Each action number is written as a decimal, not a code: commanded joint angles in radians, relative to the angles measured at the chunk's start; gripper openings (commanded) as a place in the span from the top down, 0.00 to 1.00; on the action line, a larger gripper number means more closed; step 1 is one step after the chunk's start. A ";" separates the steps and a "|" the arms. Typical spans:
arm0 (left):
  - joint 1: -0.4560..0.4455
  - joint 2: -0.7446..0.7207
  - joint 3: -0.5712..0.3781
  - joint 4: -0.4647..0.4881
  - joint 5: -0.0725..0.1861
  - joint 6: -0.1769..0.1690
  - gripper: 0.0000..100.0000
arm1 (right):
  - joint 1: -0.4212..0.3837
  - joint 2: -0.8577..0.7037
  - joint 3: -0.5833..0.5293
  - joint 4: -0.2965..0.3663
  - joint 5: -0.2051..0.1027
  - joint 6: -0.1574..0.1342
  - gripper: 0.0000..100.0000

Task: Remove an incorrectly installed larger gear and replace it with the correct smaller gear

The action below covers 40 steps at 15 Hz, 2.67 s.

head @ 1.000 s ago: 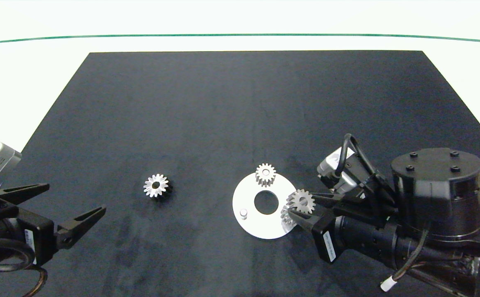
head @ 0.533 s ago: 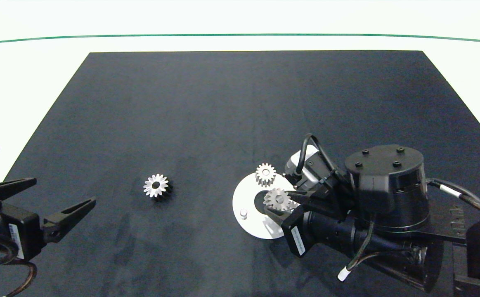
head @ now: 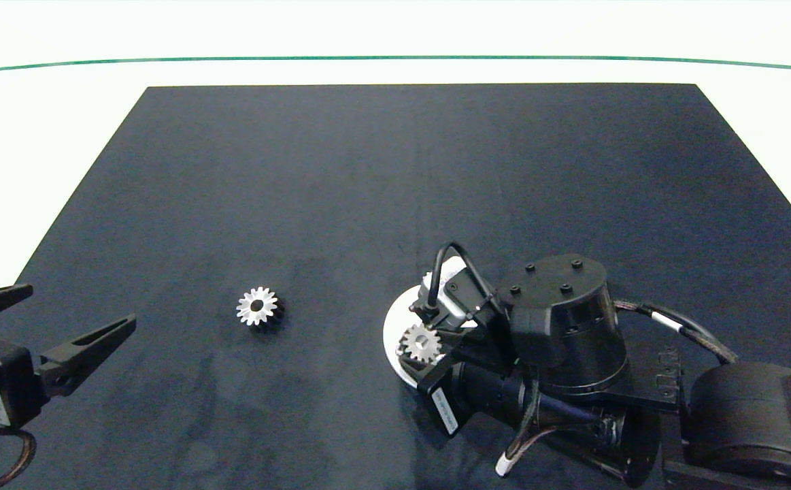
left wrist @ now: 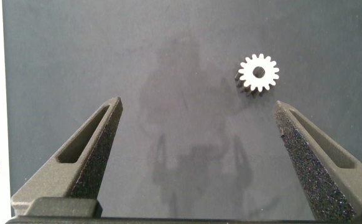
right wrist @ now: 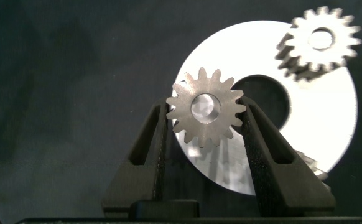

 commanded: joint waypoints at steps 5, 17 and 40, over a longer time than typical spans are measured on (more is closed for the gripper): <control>0.000 -0.006 0.000 0.001 0.001 0.001 0.00 | 0.012 0.069 -0.121 0.108 0.000 0.003 0.81; 0.003 -0.014 0.008 0.005 0.001 0.001 0.00 | 0.029 0.090 -0.162 0.164 -0.038 -0.002 0.81; 0.003 -0.023 0.026 0.008 0.002 -0.010 0.00 | 0.006 0.100 -0.179 0.166 -0.052 0.000 0.00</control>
